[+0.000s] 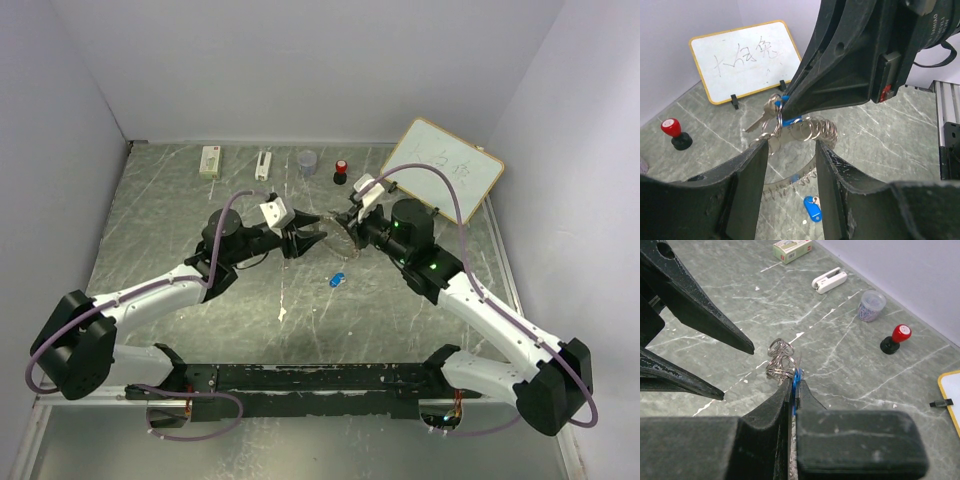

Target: Put the keys on the keyring

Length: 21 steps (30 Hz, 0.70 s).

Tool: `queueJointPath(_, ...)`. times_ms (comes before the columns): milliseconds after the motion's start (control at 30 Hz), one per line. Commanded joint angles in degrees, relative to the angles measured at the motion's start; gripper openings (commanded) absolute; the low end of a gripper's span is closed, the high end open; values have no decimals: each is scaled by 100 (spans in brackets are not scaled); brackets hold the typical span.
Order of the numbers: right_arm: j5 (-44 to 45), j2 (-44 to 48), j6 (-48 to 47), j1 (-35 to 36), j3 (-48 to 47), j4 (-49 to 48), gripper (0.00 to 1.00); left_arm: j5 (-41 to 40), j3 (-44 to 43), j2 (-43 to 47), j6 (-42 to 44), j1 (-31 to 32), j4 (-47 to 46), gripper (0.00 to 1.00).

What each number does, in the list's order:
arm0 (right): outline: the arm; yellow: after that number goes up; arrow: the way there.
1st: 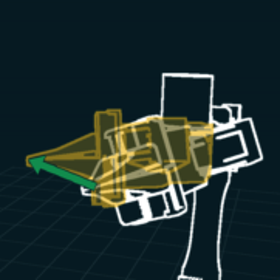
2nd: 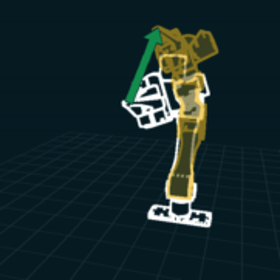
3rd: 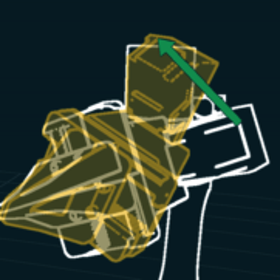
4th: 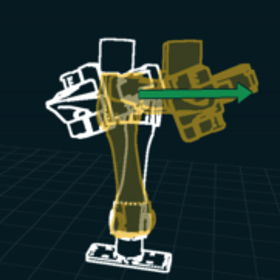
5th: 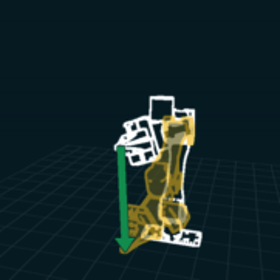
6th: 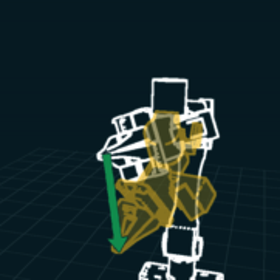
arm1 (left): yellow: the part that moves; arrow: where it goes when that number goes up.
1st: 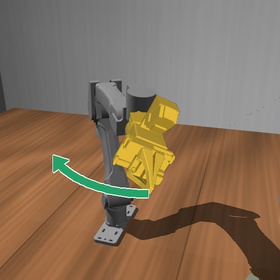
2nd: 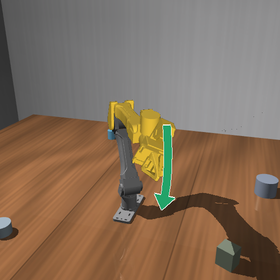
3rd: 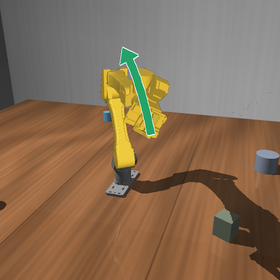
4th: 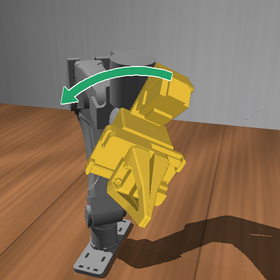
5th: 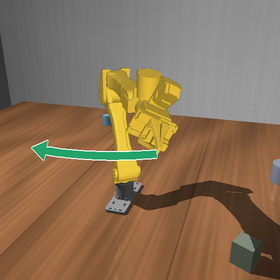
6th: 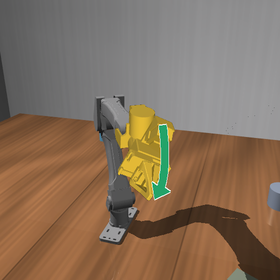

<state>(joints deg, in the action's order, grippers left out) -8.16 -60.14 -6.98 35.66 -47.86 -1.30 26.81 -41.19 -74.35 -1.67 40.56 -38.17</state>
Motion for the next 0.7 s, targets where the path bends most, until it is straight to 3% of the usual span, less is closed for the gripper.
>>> queueJointPath(0, 56, -76, -87, 181, -246, -51, 0, 40, 156, 207, 191, -38, -522, 53)
queueJointPath(233, 138, -212, -117, 436, -356, -29, 0, 12, 112, 92, 250, -19, -543, 52)
queueJointPath(500, 220, -235, -146, 598, -399, 2, 0, -70, 6, -61, 367, 7, -286, 37)
queueJointPath(667, 231, -227, -168, 626, -417, 15, 0, -117, 57, -79, 387, 16, -270, 33)
